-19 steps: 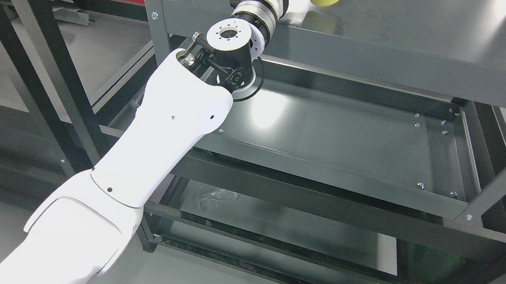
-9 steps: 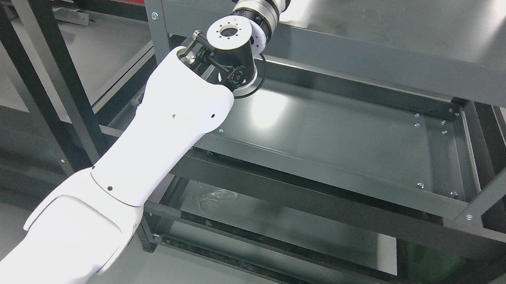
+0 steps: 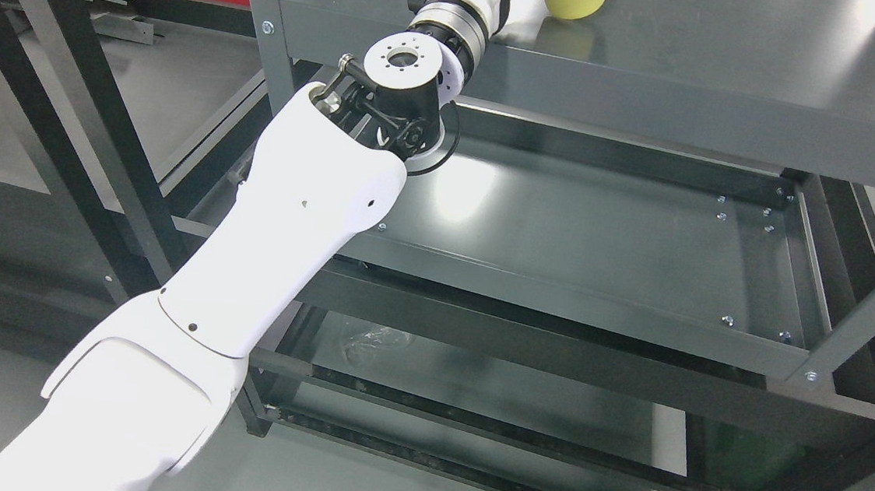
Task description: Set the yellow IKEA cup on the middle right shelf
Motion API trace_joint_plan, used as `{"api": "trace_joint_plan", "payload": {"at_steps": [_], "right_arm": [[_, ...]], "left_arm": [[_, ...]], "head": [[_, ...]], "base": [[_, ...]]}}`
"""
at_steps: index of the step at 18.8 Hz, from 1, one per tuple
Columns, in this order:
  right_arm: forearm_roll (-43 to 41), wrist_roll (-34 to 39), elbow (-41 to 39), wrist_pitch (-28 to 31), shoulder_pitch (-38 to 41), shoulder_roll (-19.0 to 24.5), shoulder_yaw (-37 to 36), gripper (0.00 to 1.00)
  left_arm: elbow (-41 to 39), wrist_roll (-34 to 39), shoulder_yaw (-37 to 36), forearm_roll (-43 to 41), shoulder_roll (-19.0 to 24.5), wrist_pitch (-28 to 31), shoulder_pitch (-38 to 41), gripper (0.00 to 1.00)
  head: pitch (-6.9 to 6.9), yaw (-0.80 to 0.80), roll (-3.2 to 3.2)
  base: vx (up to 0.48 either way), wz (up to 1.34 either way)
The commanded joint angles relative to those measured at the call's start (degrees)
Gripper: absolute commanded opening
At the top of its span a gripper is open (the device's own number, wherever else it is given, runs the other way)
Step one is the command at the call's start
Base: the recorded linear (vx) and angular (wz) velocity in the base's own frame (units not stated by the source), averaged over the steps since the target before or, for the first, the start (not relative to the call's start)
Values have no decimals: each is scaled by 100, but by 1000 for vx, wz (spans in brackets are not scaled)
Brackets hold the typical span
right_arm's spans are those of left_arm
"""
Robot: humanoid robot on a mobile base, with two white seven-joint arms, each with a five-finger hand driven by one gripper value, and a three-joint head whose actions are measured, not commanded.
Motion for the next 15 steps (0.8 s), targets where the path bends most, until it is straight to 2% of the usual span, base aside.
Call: {"api": "trace_joint_plan", "payload": {"at_steps": [1,4,5,6,7,9,13,15], "right_arm": [[-141,-4,0,-2,79,-100,97,99],[-141,-4,0,-2,79,-100,97,99],[-141,-4,0,-2,79,-100,97,99],[-141,-4,0,-2,79,-100,97,99],[-141,-4,0,-2,79,-100,97,99],[-141,-4,0,-2,79,-100,97,99],[-141,-4,0,-2,79,-100,97,99],[-141,-4,0,-2,79,-100,97,99]], "left_arm": [[3,101,-8,-32,100,-48,4,0],[29,164,28,-23,100,-57,4,1],[64,138,36,-41,100,-39,4,17],[160,103,19,-41,100,-13,4,47],[204,76,1,-41,100,-13,4,72],[222,85,10,-32,100,-13,-13,98],[205,50,81,-32,100,-30,-48,99],[205,-256,45,-41,100,-22,-66,99]], "head": [[0,0,0],[0,0,0],[0,0,0],[0,0,0],[0,0,0],[0,0,0],[0,0,0],[0,0,0]], "base": [[0,0],[0,0],[0,0],[0,0],[0,0],[0,0],[0,0],[0,0]]}}
